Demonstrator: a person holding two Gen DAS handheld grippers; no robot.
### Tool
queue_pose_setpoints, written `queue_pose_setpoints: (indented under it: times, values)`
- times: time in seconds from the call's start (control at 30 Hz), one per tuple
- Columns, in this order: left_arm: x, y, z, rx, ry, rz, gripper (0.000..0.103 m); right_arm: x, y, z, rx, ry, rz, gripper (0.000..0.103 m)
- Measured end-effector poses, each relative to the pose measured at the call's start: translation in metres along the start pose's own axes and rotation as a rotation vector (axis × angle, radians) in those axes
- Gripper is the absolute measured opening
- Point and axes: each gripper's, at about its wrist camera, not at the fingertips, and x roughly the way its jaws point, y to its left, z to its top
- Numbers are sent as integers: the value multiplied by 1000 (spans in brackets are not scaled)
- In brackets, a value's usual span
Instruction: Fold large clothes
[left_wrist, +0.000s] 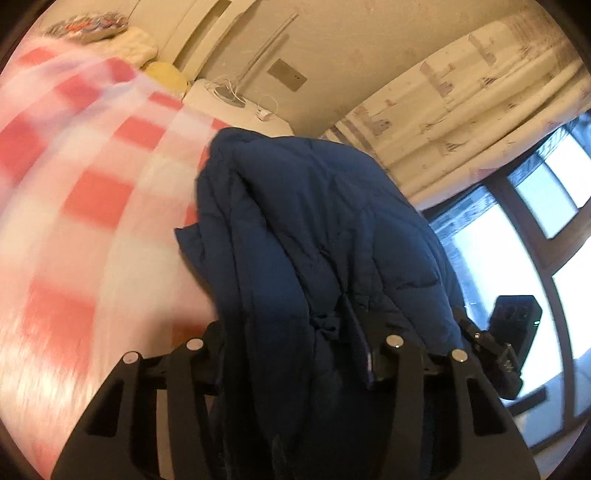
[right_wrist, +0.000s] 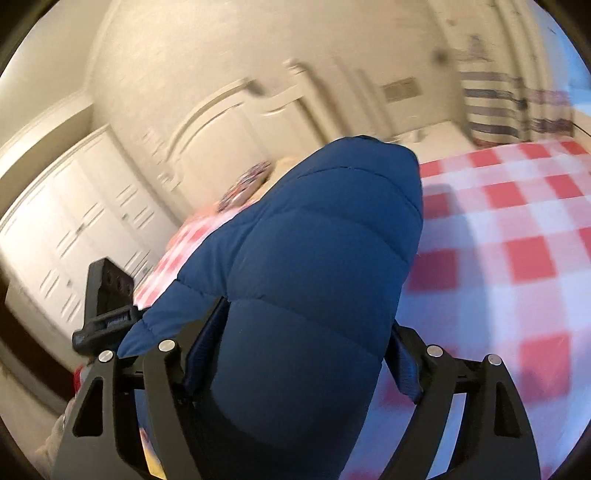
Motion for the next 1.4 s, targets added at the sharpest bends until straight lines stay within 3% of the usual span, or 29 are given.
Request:
queue_pose_setpoints:
  times: [0.07,0.17,0.27,0.37,0.43,0.5,0.53,0.57,0.63,0.7,0.73,0.8,0.9,0.97,1.03,1.2,1.4]
  values:
    - [25,2,0,-14,16,49,53,16,-26,1,35,49,-71,80]
    - [24,3,-12,-15,-23,43,54,7,-31,-5,44,26,-155,88]
    - [10,3,-20,3,-46,80,54,-20,22,-14,-96,-114,-398,91]
    - [-4,-2,-25,41,-67,118,54,-27,82,-31,-277,-187,-361,95]
    - [-10,-8,-29,85,-80,156,54,-9,121,-47,-447,-139,-401,95]
    - [-19,-11,-31,105,-104,202,55,33,137,-71,-620,25,-487,95]
    - [-27,-10,-32,107,-126,236,63,43,137,-82,-665,66,-515,95]
    - [-35,-12,-33,111,-156,276,75,42,137,-88,-680,71,-515,95]
    - [-60,-20,-39,145,-254,364,85,30,135,-94,-671,126,-441,94]
    - [-90,-40,-47,219,-353,444,96,-1,141,-95,-667,118,-375,90]
    - [-101,-49,-50,248,-391,467,101,-20,141,-94,-645,85,-345,89]
    - [-130,-79,-59,322,-494,528,101,-64,141,-84,-572,-23,-284,90]
    - [-168,-128,-74,362,-636,595,101,-113,144,-54,-488,-193,-308,94]
    - [-180,-151,-80,363,-682,632,101,-140,147,-44,-429,-286,-321,99]
    - [-186,-172,-88,385,-673,627,101,-155,142,-36,-380,-332,-338,99]
    - [-172,-180,-112,366,-561,585,101,-134,140,-55,-382,-165,-448,98]
    - [-129,-174,-151,379,-423,605,101,-119,128,-94,-371,-141,-449,98]
